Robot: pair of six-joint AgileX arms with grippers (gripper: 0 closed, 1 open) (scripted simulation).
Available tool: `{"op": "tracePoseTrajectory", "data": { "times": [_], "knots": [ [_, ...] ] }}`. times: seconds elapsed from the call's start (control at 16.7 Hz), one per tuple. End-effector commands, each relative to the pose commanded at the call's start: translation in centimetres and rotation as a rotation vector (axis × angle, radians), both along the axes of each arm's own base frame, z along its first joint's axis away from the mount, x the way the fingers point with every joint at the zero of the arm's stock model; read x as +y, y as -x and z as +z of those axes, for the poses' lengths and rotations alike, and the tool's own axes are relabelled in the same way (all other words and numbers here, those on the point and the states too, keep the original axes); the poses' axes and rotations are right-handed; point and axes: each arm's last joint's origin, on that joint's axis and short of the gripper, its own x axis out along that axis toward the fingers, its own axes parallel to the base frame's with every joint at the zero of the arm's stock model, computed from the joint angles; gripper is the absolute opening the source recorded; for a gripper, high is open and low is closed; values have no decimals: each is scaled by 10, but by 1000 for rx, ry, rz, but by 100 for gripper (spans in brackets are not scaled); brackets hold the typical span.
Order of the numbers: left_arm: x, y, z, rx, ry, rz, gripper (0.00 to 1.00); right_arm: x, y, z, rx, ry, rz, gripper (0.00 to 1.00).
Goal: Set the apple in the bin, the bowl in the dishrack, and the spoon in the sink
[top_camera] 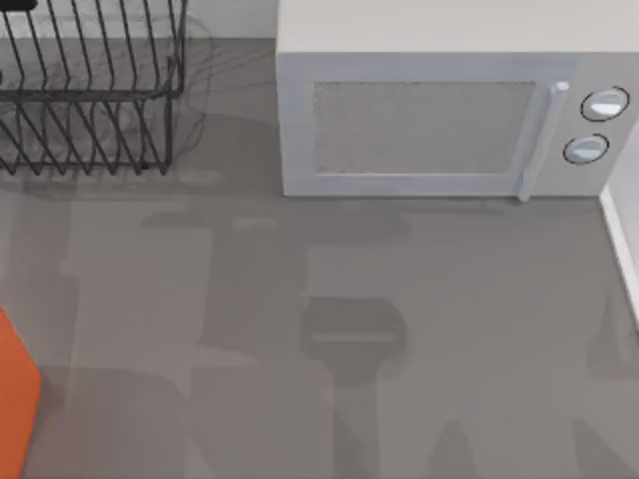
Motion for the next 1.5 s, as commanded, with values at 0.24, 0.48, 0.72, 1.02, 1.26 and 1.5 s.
{"op": "tracePoseTrajectory", "data": {
  "times": [0.24,0.48,0.72,1.02,1.26,1.5],
  "knots": [
    [-4,-3,-19,15,0,0,0,0,0,0,0,0,0,100],
    [-4,-3,-19,15,0,0,8,0,0,0,0,0,0,100],
    [-4,-3,-19,15,0,0,38,0,0,0,0,0,0,100],
    [-4,-3,-19,15,0,0,75,0,0,0,0,0,0,100],
    [-4,-3,-19,15,0,0,100,0,0,0,0,0,0,100],
    [-4,-3,-19,15,0,0,100,0,0,0,0,0,0,100]
  ]
}}
